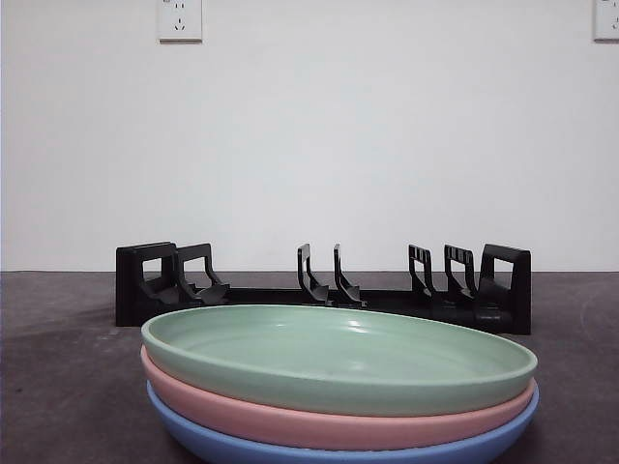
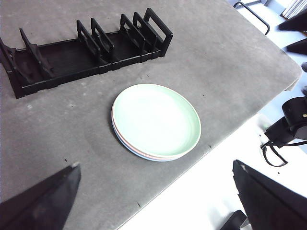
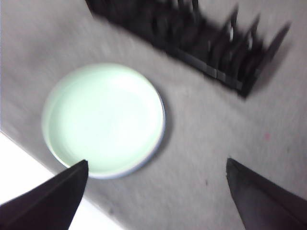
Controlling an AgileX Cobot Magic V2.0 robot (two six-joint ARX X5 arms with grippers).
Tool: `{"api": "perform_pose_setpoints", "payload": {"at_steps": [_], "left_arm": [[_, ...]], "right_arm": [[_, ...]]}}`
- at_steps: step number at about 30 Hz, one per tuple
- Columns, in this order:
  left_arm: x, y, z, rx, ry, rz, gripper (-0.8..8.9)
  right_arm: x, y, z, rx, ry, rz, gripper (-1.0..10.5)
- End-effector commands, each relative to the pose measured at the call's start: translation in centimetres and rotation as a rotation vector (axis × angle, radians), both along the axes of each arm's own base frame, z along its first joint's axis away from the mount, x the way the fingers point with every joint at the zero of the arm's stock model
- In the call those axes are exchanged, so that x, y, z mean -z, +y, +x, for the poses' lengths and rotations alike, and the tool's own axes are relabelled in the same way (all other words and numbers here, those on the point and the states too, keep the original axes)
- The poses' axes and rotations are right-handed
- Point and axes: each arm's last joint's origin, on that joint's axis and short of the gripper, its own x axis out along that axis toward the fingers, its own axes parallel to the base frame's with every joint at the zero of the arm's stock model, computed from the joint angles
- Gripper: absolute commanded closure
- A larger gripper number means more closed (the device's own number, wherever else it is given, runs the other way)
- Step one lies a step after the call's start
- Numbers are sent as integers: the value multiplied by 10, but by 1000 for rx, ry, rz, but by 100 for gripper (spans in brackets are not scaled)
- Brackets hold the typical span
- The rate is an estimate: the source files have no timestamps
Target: Place the plate
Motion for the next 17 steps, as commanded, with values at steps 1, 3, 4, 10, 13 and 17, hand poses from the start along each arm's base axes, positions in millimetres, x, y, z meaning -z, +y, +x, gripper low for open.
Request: {"api": "perform_pose_setpoints", "payload": {"at_steps": [1, 3, 4, 10, 13, 17], "left_arm": [[1, -1, 2, 7, -6, 4, 327], [5, -3, 4, -3, 5, 16, 327], [6, -3, 5, -12, 7, 25, 327], [7, -4, 6, -21, 4, 25, 328], [6, -5, 7, -20, -6, 18, 531], [6, -5, 7, -19, -12, 16, 794]], "right_arm": [[-5, -27, -26, -2, -85, 143, 486], [-5, -38, -37, -18, -109, 196, 486], [-4, -43, -42, -29, -124, 219, 486], [-2, -51, -52, -68, -140, 265, 487], [-2, -50, -51, -74, -137, 264, 640], [-2, -51, -51, -71, -142, 260, 928]]}}
